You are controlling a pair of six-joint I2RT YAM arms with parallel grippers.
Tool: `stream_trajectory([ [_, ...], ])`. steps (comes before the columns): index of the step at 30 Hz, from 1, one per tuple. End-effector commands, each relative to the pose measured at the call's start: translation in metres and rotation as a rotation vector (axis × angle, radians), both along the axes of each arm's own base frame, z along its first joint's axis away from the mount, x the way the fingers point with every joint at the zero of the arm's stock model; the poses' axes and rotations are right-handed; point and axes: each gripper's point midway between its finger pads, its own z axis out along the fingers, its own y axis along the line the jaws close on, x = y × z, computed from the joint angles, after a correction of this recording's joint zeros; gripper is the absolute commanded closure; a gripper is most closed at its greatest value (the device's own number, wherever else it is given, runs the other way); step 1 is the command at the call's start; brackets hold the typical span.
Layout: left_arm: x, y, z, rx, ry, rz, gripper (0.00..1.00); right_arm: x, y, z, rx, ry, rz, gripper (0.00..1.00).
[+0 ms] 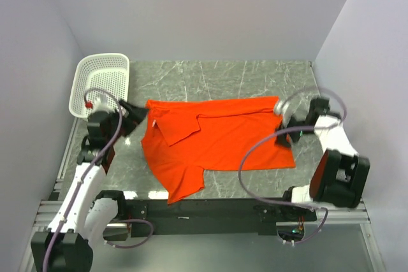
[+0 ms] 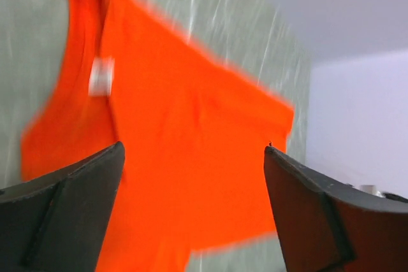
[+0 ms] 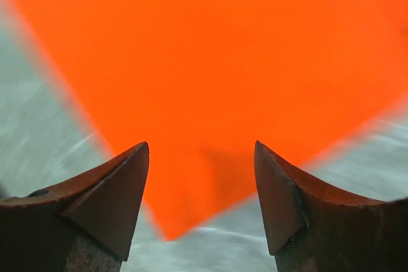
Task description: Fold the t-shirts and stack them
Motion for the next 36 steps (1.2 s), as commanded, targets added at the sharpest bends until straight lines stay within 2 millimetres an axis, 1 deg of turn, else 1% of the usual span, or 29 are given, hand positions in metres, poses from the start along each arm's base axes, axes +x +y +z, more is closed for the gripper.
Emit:
stream_trajectory([
  [1, -0.066, -0.040, -0.070, -0.236, 0.319, -0.164, 0.06, -0.094, 0.037, -0.037, -0.067, -0.079, 0.558, 0.26],
  [3, -0.089, -0.052, -0.082, -0.306, 0.395, -0.216, 0.12, -0.103, 0.046, -0.036, -0.098, -0.128, 0.602, 0.26],
  [4, -0.104, -0.059, -0.089, -0.332, 0.431, -0.257, 0.16, -0.114, 0.057, -0.040, -0.074, -0.108, 0.613, 0.26],
  [5, -0.115, -0.061, -0.097, -0.342, 0.481, -0.266, 0.18, -0.114, 0.069, -0.037, -0.104, -0.158, 0.672, 0.26],
  [6, -0.124, -0.061, -0.102, -0.318, 0.504, -0.286, 0.18, -0.113, 0.077, -0.036, -0.114, -0.174, 0.669, 0.26],
  [7, -0.126, -0.060, -0.098, -0.286, 0.500, -0.299, 0.19, -0.121, 0.088, -0.039, -0.097, -0.171, 0.681, 0.26],
  [8, -0.133, -0.052, -0.106, -0.233, 0.542, -0.265, 0.18, -0.122, 0.111, -0.028, -0.077, -0.262, 0.767, 0.23],
  [9, -0.132, -0.047, -0.105, -0.162, 0.517, -0.274, 0.18, -0.124, 0.122, -0.023, -0.067, -0.292, 0.802, 0.22],
  [10, -0.127, -0.043, -0.091, -0.124, 0.472, -0.275, 0.17, -0.124, 0.133, -0.016, -0.050, -0.289, 0.786, 0.22],
  [11, -0.124, -0.038, -0.087, -0.081, 0.449, -0.262, 0.17, -0.117, 0.151, -0.005, -0.043, -0.363, 0.821, 0.22],
  [12, -0.123, -0.035, -0.081, -0.031, 0.412, -0.278, 0.17, -0.128, 0.174, -0.001, -0.046, -0.388, 0.914, 0.22],
  [13, -0.118, -0.035, -0.060, -0.024, 0.340, -0.280, 0.18, -0.133, 0.192, 0.009, -0.025, -0.389, 0.931, 0.22],
  [14, -0.116, -0.037, -0.047, -0.022, 0.285, -0.297, 0.21, -0.133, 0.210, 0.010, -0.021, -0.406, 0.967, 0.23],
  [15, -0.114, -0.035, -0.036, -0.016, 0.241, -0.279, 0.21, -0.155, 0.234, 0.009, -0.026, -0.415, 1.077, 0.23],
  [16, -0.113, -0.031, -0.010, -0.005, 0.152, -0.253, 0.20, -0.161, 0.250, 0.012, -0.026, -0.422, 1.103, 0.24],
  [17, -0.111, -0.026, 0.000, 0.000, 0.118, -0.212, 0.19, -0.164, 0.269, 0.004, -0.034, -0.432, 1.139, 0.24],
  [18, -0.111, -0.023, 0.016, 0.006, 0.070, -0.190, 0.19, -0.182, 0.286, -0.001, -0.063, -0.459, 1.212, 0.25],
  [19, -0.115, -0.019, 0.025, 0.005, 0.032, -0.163, 0.16, -0.184, 0.304, 0.005, -0.061, -0.476, 1.218, 0.25],
  [20, -0.117, -0.016, 0.030, 0.002, 0.016, -0.138, 0.13, -0.189, 0.317, -0.013, -0.092, -0.433, 1.247, 0.29],
  [21, -0.118, -0.013, 0.035, -0.010, -0.001, -0.111, 0.13, -0.191, 0.327, -0.015, -0.100, -0.423, 1.256, 0.32],
  [22, -0.123, -0.012, 0.039, -0.019, -0.024, -0.104, 0.13, -0.195, 0.345, -0.019, -0.103, -0.396, 1.258, 0.34],
  [23, -0.126, -0.013, 0.040, -0.038, -0.026, -0.098, 0.13, -0.194, 0.357, -0.017, -0.095, -0.405, 1.252, 0.36],
  [25, -0.132, -0.013, 0.040, -0.043, -0.047, -0.097, 0.13, -0.193, 0.374, -0.016, -0.096, -0.420, 1.233, 0.37],
  [27, -0.139, -0.011, 0.036, -0.028, -0.036, -0.093, 0.13, -0.198, 0.387, -0.026, -0.101, -0.413, 1.238, 0.39],
  [28, -0.143, -0.009, 0.042, -0.015, -0.061, -0.086, 0.13, -0.199, 0.394, -0.032, -0.106, -0.400, 1.224, 0.40],
  [29, -0.146, -0.007, 0.042, -0.008, -0.058, -0.083, 0.13, -0.198, 0.397, -0.034, -0.126, -0.408, 1.203, 0.40],
  [32, -0.153, -0.004, 0.055, 0.014, -0.109, -0.072, 0.13, -0.195, 0.399, -0.050, -0.170, -0.380, 1.177, 0.42],
  [34, -0.158, -0.002, 0.064, 0.019, -0.143, -0.067, 0.12, -0.196, 0.394, -0.060, -0.192, -0.359, 1.187, 0.43],
  [36, -0.160, 0.000, 0.069, 0.026, -0.163, -0.054, 0.11, -0.199, 0.391, -0.064, -0.199, -0.345, 1.191, 0.44],
])
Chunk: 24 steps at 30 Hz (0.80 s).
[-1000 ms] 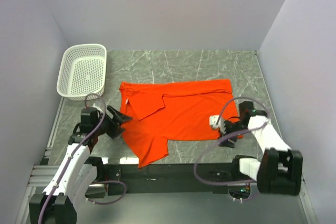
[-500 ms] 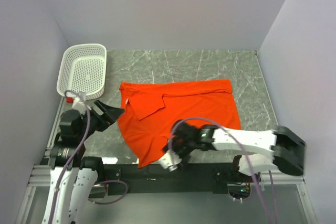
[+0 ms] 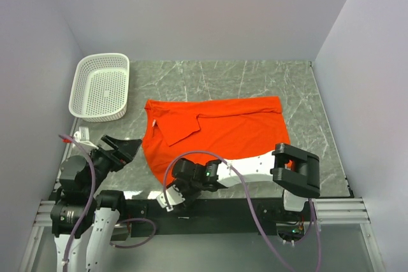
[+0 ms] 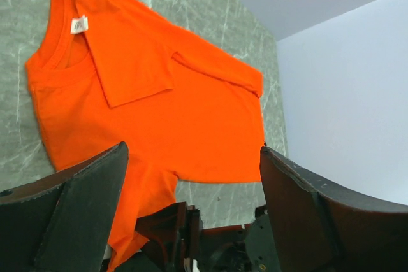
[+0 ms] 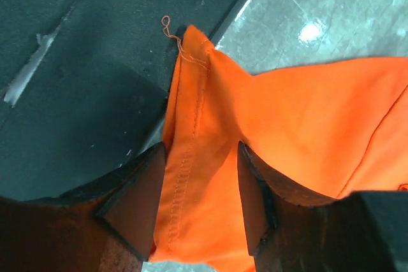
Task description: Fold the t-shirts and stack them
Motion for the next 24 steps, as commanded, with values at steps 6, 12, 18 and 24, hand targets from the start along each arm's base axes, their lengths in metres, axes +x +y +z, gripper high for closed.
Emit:
stream_trajectory([
  [6, -0.011, 0.004, 0.032, 0.031, -0.115, 0.006, 0.11, 0.007, 0.005, -0.014, -0.048, -0.009, -0.067, 0.60],
  [12, -0.010, -0.004, 0.006, -0.020, -0.034, -0.023, 0.11, 0.009, -0.001, -0.011, -0.047, 0.006, -0.080, 1.00],
  [18, 0.001, -0.034, -0.065, -0.240, 0.259, -0.118, 0.17, 0.034, -0.004, 0.040, 0.085, 0.173, -0.175, 1.00],
  [24, -0.001, -0.056, -0.122, -0.353, 0.520, -0.210, 0.30, 0.063, -0.008, 0.066, 0.173, 0.293, -0.273, 1.00],
])
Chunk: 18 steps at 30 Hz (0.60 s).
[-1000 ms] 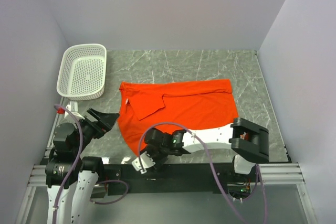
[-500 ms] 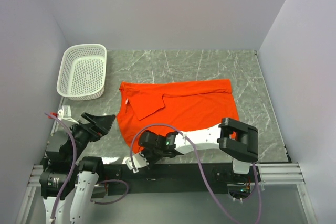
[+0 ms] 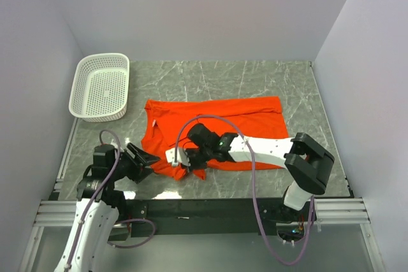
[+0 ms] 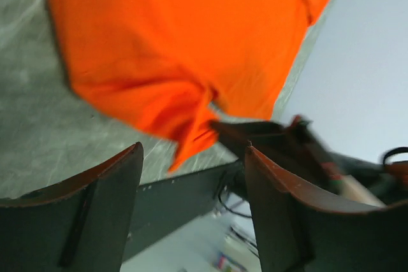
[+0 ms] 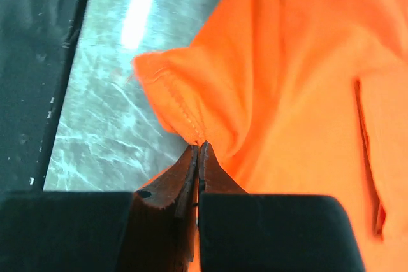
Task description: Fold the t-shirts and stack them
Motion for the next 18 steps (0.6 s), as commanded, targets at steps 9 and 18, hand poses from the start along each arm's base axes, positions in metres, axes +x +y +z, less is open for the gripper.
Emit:
stream_trajectory([
  [9, -0.003, -0.025, -0.022, -0.185, 0.134, -0.070, 0.34, 0.025, 0.014, 0.044, 0.149, 0.169, -0.115, 1.00],
  [18, 0.005, -0.050, -0.016, -0.290, 0.110, -0.086, 0.35, 0.029, 0.020, 0.044, 0.154, 0.215, -0.143, 1.00],
])
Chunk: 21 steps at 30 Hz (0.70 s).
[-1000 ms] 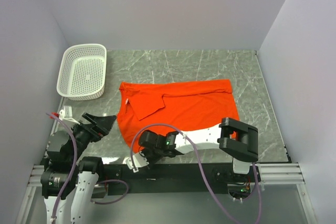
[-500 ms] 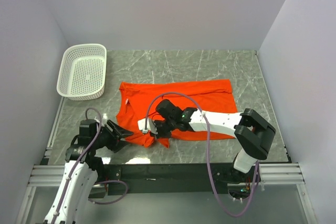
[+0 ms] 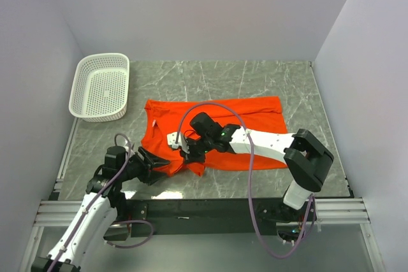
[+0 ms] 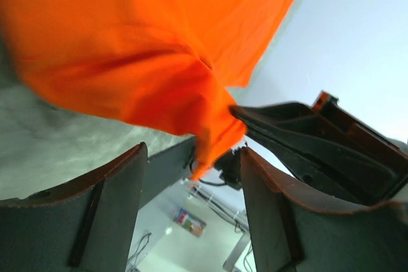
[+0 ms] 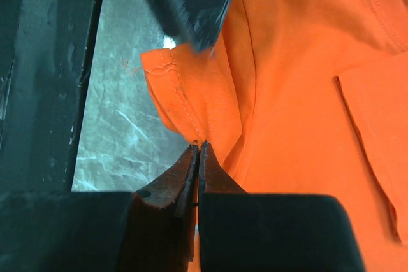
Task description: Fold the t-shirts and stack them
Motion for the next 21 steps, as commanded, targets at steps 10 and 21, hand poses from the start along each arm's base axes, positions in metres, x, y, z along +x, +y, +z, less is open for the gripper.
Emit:
stream_trajectory([
  [10, 0.021, -0.033, 0.028, -0.070, -0.049, 0.007, 0.42, 0.016, 0.015, 0.019, 0.065, 0.039, -0.048, 1.00],
  [21, 0.023, -0.030, 0.025, -0.042, -0.059, 0.027, 0.86, 0.017, 0.011, 0.020, 0.070, 0.042, -0.051, 1.00],
])
